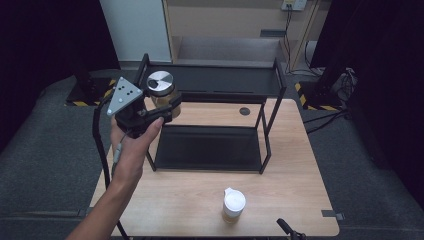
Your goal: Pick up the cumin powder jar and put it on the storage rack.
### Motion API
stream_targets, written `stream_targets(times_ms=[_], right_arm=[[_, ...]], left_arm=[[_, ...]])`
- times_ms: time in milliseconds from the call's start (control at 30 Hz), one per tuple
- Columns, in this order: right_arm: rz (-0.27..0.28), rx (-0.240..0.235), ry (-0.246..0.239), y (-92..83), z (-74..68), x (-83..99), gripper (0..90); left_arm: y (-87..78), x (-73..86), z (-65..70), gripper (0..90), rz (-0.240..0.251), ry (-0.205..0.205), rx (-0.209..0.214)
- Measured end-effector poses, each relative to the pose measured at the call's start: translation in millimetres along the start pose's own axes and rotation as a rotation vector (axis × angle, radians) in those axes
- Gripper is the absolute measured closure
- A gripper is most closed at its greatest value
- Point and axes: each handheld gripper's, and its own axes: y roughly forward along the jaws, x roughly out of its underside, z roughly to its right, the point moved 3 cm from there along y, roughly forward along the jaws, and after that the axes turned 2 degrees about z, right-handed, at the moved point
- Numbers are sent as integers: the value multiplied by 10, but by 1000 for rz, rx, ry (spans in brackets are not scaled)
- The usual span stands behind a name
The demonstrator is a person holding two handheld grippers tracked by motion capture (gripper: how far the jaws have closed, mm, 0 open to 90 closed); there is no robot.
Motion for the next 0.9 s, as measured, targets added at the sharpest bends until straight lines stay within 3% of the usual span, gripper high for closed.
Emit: stream_targets(times_ms=[433,667,900], right_arm=[[-2,18,3,-34,16,8,71],[-2,31,1,-57,23,5,72],[-9,51,6,-92,41,13,72]], left_arm=[[180,-261,-68,300,1,43,-20],[355,-337,-104,300,-5,46,-30],[562,-295,-178,300,-19,21,-41]])
